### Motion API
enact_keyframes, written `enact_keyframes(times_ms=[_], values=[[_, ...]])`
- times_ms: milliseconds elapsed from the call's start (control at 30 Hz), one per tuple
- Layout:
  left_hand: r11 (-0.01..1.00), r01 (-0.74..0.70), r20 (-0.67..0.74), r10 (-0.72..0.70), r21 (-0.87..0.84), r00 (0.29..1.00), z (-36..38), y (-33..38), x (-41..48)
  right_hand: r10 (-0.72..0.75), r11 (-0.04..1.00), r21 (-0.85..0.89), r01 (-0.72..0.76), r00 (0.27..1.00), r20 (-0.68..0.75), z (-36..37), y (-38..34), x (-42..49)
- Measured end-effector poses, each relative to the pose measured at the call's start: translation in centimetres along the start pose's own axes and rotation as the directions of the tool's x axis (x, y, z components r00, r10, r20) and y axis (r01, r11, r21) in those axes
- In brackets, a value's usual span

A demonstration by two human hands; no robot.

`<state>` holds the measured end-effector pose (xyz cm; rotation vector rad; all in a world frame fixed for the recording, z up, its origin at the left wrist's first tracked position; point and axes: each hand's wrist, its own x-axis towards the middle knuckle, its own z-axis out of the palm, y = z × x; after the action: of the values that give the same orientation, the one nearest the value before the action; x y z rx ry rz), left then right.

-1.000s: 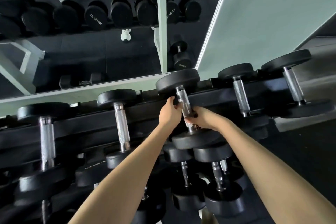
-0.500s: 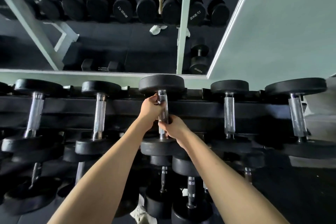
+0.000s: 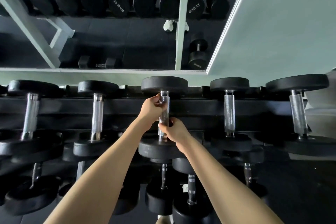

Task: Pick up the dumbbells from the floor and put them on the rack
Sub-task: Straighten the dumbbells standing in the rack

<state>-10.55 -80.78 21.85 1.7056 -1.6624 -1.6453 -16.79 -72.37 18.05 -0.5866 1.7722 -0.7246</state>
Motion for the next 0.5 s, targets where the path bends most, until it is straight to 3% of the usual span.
enact_keyframes(times_ms=[200,300,400,500], values=[[0.985,-0.029,-0.041,0.036,0.173,0.998,0.3,0.1,-0.3,0.007,1.000,0.016,-0.007,1.000,-0.025,-0.6,-1.6,-1.9],[0.960,-0.003,-0.082,0.028,0.280,0.996,0.8,0.1,-0.4,-0.051,0.994,-0.106,0.037,0.990,-0.130,-1.3,-1.9,-3.0],[0.908,0.030,-0.194,0.056,0.417,0.979,1.1,0.3,-0.7,-0.094,0.983,-0.177,0.055,0.971,-0.218,-3.2,-1.9,-4.5],[0.874,0.015,-0.335,0.171,0.486,0.926,2.0,1.1,-2.2,-0.157,0.969,-0.229,0.090,0.943,-0.294,-6.1,-1.1,-5.7]])
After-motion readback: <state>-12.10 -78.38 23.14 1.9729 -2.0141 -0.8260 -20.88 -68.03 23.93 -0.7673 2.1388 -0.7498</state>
